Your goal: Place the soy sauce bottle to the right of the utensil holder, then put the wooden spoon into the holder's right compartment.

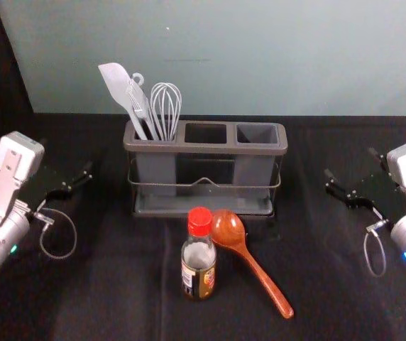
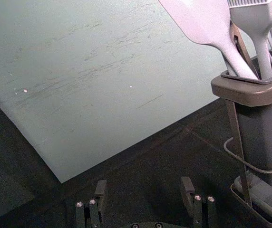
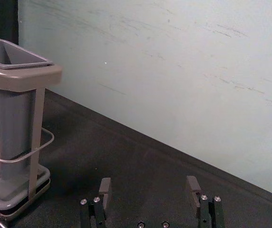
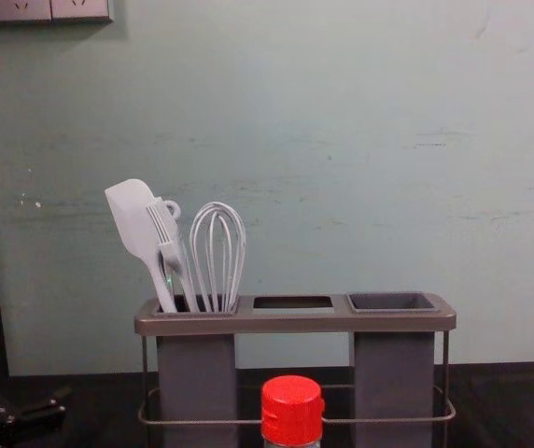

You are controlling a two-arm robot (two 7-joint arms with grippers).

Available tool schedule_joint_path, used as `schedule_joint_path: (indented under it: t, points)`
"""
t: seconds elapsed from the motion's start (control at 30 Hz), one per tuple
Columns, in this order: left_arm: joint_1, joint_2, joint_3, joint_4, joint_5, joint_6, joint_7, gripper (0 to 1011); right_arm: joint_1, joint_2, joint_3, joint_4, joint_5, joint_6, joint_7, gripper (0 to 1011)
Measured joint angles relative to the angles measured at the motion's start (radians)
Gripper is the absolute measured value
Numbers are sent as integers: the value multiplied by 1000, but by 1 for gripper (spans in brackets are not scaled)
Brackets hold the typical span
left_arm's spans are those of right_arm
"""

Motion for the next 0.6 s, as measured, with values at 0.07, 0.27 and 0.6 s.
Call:
schedule_joint_path:
  t: [0.07, 0.27, 0.6]
  points:
    - [0, 0, 0, 0, 0, 0, 0, 1000, 0, 0, 0, 0, 0, 0, 0, 1002]
    - [0, 0, 0, 0, 0, 0, 0, 1000, 0, 0, 0, 0, 0, 0, 0, 1002]
    - [0, 0, 0, 0, 0, 0, 0, 1000, 0, 0, 0, 0, 0, 0, 0, 1002]
